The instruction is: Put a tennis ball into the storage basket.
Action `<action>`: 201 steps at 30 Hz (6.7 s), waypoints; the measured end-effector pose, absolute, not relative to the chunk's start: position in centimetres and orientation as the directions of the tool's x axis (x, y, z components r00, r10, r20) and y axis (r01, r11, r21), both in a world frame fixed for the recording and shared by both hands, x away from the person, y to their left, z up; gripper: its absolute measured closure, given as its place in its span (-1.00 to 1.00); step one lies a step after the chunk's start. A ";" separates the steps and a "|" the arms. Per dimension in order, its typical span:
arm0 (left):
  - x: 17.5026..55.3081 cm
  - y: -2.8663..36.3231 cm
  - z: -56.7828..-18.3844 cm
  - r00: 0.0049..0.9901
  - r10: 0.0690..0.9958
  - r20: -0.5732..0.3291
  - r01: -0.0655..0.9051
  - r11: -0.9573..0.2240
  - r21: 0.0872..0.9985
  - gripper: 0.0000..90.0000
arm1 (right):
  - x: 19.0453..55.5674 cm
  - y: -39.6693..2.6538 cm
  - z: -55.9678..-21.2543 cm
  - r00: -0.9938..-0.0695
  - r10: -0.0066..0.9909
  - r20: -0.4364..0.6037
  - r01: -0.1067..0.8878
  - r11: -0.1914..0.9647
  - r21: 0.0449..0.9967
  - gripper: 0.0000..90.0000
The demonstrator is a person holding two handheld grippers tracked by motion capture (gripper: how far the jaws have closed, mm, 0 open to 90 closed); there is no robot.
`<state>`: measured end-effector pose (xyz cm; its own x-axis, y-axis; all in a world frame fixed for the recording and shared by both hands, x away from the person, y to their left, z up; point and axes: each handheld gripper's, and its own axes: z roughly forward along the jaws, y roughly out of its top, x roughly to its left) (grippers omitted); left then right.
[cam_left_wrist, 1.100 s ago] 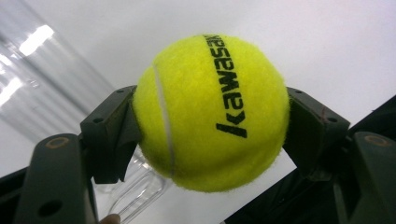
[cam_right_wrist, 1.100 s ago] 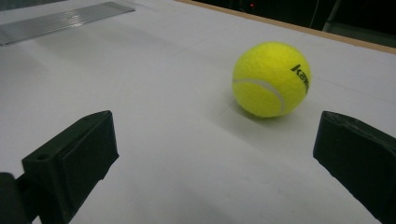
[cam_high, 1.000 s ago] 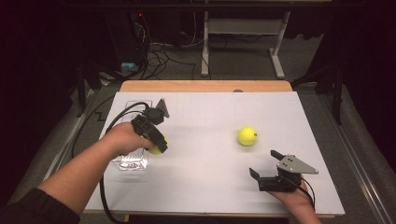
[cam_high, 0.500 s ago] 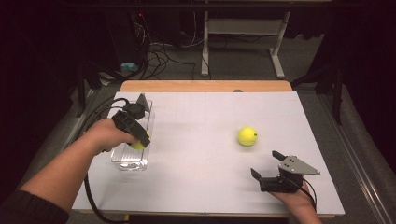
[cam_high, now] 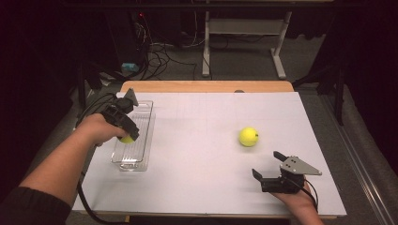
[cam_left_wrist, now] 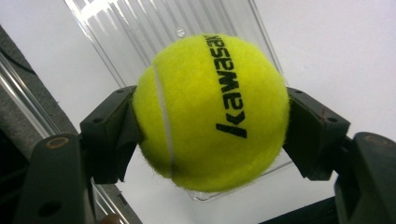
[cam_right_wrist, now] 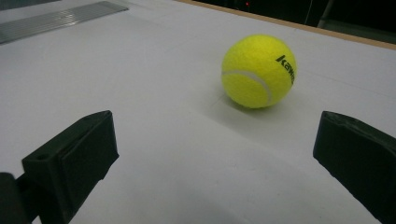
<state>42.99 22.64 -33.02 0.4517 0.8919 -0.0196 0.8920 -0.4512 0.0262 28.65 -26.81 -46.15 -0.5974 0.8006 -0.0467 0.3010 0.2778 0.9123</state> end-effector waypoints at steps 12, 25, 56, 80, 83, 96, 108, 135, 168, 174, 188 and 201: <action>44.7 22.7 -33.1 0.422 0.906 -0.023 0.906 -0.421 0.032 -0.40 | 28.6 -26.7 -46.1 -0.605 0.795 -0.044 0.297 0.277 0.914 -1.00; 46.8 22.0 -35.6 0.410 0.911 -0.036 0.912 -0.410 0.028 -0.41 | 28.6 -26.6 -46.2 -0.610 0.792 -0.035 0.301 0.272 0.914 -1.00; 45.4 19.1 -34.3 0.486 0.874 -0.021 0.872 -0.484 0.076 -0.99 | 28.6 -26.6 -46.2 -0.611 0.791 -0.033 0.304 0.274 0.912 -1.00; 40.2 10.5 -37.1 0.684 0.726 -0.075 0.728 -0.674 0.125 -0.99 | 29.4 -26.4 -46.3 -0.587 0.809 -0.027 0.320 0.263 0.910 -1.00; 39.2 9.9 -37.7 0.699 0.710 -0.083 0.714 -0.688 0.128 -0.99 | 29.7 -26.4 -46.4 -0.576 0.817 -0.029 0.323 0.260 0.910 -1.00; 39.1 9.0 -39.0 0.726 0.681 -0.100 0.688 -0.719 0.095 -0.99 | 33.2 -25.6 -45.6 -0.489 0.872 -0.033 0.370 0.242 0.897 -1.00; 38.4 9.0 -38.6 0.729 0.678 -0.093 0.685 -0.722 0.099 -0.99 | 38.2 -23.4 -45.8 -0.462 0.886 -0.035 0.453 0.270 0.850 -0.97; 38.4 9.3 -37.7 0.728 0.679 -0.098 0.686 -0.719 0.118 -0.99 | 37.9 -21.4 -45.0 -0.513 0.858 -0.031 0.449 0.299 0.842 -0.41; 37.3 8.5 -34.5 0.747 0.659 -0.089 0.664 -0.731 0.157 -0.99 | 29.8 -13.1 -45.8 -0.758 0.651 -0.032 0.270 0.359 0.893 -0.41; 36.9 7.7 -34.2 0.756 0.648 -0.099 0.654 -0.739 0.161 -0.99 | 29.4 -12.2 -45.9 -0.773 0.633 -0.039 0.250 0.360 0.899 -0.41; 36.2 3.9 -34.5 0.795 0.591 -0.140 0.607 -0.780 0.155 -0.99 | 29.0 -11.3 -45.9 -0.794 0.607 -0.025 0.232 0.341 0.911 -0.41; 36.1 2.0 -36.1 0.804 0.571 -0.165 0.591 -0.797 0.123 -0.95 | 28.8 -11.5 -45.4 -0.801 0.598 -0.025 0.200 0.307 0.930 -0.41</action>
